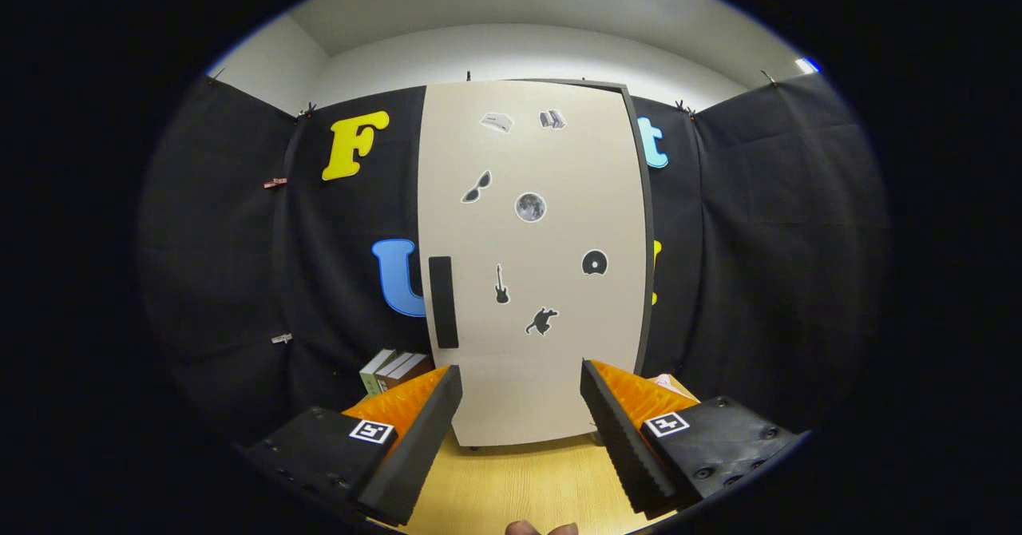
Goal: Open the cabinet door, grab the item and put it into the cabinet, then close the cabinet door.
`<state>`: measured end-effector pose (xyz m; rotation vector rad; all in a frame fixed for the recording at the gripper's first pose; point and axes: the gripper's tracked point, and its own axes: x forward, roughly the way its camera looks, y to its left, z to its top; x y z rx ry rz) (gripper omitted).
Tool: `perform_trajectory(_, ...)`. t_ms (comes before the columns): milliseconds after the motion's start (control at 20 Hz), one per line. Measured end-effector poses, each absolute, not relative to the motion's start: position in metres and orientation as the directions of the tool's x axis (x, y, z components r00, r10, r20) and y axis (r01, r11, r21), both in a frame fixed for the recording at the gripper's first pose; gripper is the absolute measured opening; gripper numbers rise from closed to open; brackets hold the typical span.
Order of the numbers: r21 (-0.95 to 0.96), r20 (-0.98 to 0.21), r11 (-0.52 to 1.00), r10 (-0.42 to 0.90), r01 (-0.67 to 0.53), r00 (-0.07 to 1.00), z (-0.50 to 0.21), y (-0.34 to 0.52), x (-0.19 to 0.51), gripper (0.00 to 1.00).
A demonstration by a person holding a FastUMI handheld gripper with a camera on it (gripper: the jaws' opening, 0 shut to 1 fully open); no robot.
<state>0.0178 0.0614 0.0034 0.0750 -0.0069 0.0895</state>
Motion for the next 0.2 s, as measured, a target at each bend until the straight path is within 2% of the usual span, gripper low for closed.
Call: perform_trajectory(200, 0.067, 0.018, 0.993, 0.092, -0.093, 0.996, 0.0059, 0.0671, 0.015, 0.97)
